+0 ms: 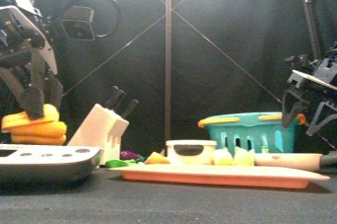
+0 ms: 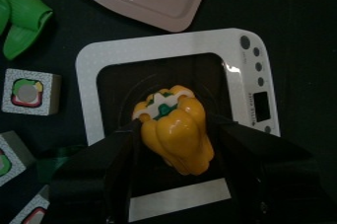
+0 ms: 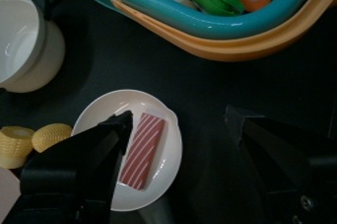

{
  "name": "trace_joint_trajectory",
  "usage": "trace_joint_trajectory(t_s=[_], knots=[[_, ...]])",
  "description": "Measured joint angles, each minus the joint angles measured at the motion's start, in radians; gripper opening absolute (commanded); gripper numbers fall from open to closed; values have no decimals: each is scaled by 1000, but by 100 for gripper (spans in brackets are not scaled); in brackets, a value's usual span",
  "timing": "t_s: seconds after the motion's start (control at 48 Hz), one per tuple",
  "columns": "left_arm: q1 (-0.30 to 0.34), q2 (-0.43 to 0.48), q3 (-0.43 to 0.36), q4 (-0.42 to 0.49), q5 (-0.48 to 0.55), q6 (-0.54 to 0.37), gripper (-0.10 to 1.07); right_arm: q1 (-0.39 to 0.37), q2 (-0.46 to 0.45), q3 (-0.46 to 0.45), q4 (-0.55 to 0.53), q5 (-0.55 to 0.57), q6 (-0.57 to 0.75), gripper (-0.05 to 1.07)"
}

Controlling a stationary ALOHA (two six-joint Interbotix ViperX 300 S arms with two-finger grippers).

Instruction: Place squash on stove

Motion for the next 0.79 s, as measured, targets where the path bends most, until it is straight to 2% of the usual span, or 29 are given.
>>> trace_joint_trajectory(t_s=[0.167, 0.792], knots=[[3, -2, 0, -11, -5, 0, 102, 0, 0, 0, 0, 0, -2, 104], [21, -57, 6, -12, 0, 0, 103, 2, -2, 0, -2, 2, -2, 104]])
